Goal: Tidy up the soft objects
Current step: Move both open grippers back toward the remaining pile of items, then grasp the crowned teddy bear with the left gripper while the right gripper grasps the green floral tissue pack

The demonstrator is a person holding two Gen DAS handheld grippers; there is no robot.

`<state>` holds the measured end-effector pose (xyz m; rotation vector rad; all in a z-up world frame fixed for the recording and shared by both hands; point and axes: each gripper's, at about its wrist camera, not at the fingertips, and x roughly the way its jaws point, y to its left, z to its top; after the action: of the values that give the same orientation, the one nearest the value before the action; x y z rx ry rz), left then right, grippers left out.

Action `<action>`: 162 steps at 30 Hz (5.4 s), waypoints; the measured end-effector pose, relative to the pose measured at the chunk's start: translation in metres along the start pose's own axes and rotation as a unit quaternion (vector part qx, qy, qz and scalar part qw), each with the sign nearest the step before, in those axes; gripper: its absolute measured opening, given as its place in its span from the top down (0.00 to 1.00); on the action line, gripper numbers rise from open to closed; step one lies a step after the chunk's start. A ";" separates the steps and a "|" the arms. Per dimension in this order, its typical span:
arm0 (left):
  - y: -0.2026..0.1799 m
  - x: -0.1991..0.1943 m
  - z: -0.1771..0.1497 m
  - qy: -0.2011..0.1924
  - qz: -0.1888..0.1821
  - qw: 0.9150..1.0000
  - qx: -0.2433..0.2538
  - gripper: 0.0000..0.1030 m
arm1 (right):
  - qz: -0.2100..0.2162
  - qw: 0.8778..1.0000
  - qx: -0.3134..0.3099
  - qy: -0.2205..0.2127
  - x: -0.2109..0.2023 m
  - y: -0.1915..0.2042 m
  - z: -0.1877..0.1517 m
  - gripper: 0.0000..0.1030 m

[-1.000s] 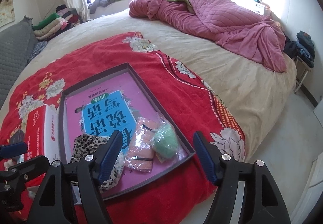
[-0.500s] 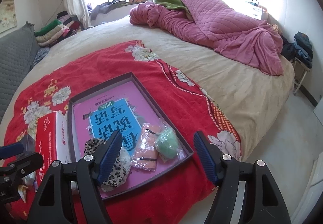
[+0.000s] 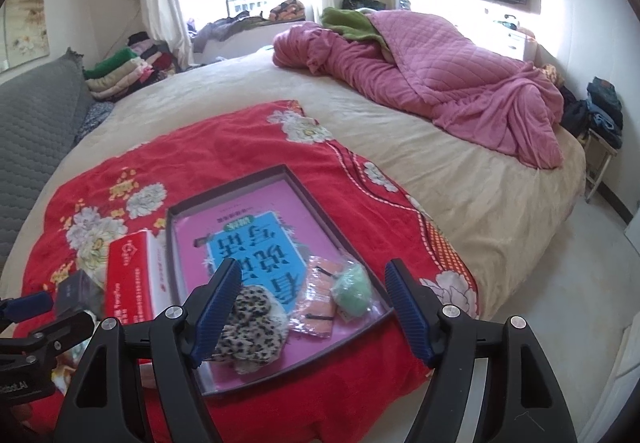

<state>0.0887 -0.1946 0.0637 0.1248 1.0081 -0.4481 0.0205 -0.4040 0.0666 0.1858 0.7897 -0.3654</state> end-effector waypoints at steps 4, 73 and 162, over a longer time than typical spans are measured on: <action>0.010 -0.009 -0.005 -0.005 0.005 1.000 -0.007 0.22 | 0.005 1.000 -0.009 -0.006 -0.010 0.012 0.003 0.27; 0.266 -0.099 -0.112 -0.027 0.112 0.963 -0.242 0.22 | 0.149 0.969 -0.198 -0.009 -0.079 0.215 -0.038 0.27; 0.317 0.112 -0.098 0.102 -0.118 0.874 -0.460 0.43 | 0.160 0.923 -0.326 0.131 0.089 0.315 -0.128 0.48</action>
<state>0.1944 0.0876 -0.1153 -0.8334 1.3602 -0.1341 0.1157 -0.0977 -0.0776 -0.2678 1.0863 0.2480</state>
